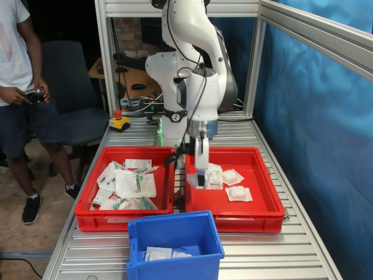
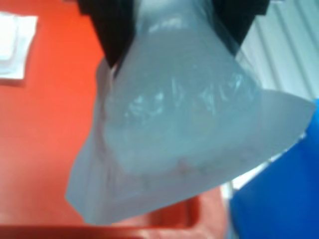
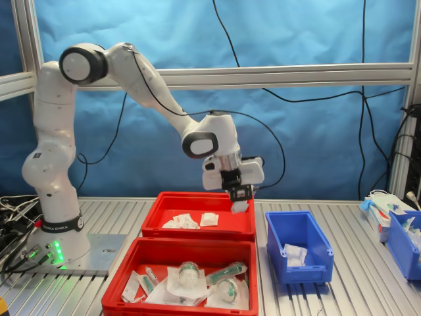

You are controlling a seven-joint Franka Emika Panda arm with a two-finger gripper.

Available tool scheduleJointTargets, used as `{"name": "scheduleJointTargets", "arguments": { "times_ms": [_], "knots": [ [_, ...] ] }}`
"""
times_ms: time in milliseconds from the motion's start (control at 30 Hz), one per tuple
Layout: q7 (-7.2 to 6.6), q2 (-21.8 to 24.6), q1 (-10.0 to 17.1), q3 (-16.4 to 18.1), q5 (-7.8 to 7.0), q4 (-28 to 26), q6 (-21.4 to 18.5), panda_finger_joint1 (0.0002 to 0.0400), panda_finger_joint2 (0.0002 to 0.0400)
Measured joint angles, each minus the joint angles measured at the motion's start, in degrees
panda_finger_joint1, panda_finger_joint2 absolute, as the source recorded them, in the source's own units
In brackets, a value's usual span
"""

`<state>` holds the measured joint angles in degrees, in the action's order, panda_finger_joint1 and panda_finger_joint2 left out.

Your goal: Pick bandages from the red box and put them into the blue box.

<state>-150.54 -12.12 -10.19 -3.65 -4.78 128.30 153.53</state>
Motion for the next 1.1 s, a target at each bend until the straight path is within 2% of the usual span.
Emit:
{"name": "scheduleJointTargets", "arguments": {
  "times_ms": [267,600,767,1100],
  "knots": [
    [0.24,2.8,0.0,-3.0,0.00,-1.6,-0.5,0.0085,0.0085],
    [0.87,2.8,0.0,-6.7,0.00,-10.4,-7.3,0.0085,0.0085],
    [0.99,1.2,0.0,-8.3,0.00,-17.9,-10.8,0.0085,0.0085],
    [1.04,-3.8,0.0,-9.6,0.01,-26.0,-12.2,0.0085,0.0085]
  ]
}}
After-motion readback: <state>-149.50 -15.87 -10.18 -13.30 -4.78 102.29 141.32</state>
